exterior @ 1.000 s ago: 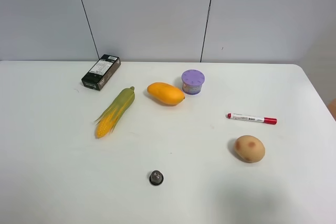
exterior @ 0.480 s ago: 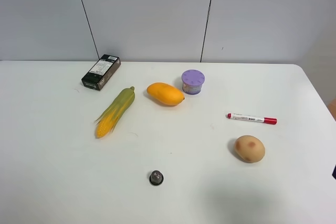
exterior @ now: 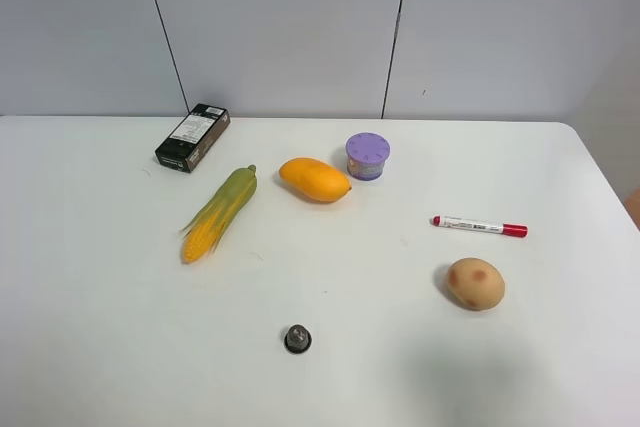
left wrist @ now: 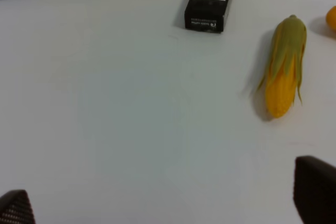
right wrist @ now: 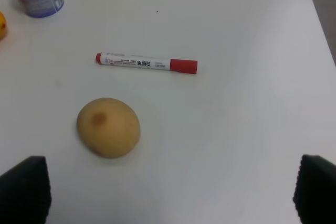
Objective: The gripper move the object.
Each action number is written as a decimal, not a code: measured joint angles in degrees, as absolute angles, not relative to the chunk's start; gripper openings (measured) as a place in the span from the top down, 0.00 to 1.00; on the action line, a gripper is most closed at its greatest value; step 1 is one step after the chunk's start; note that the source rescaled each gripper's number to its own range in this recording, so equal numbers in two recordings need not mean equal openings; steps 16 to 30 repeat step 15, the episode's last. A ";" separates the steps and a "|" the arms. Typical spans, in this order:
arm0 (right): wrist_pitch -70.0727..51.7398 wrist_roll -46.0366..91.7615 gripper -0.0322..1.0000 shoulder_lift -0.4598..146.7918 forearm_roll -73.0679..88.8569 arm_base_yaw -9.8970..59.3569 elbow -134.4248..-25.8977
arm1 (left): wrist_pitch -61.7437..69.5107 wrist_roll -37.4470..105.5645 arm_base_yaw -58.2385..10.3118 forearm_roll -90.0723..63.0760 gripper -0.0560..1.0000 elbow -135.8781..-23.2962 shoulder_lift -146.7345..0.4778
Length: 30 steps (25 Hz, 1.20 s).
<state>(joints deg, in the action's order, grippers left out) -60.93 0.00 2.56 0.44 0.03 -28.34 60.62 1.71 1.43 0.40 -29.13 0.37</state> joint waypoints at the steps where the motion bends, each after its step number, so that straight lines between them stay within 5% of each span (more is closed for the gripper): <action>1: -60.93 0.00 0.21 2.56 0.44 0.09 -28.34 | 60.62 1.71 1.43 0.40 0.00 -29.13 0.37; 30: -60.83 0.00 0.21 -0.11 0.00 0.09 -28.34 | 60.62 1.71 1.43 0.40 0.00 -29.13 0.37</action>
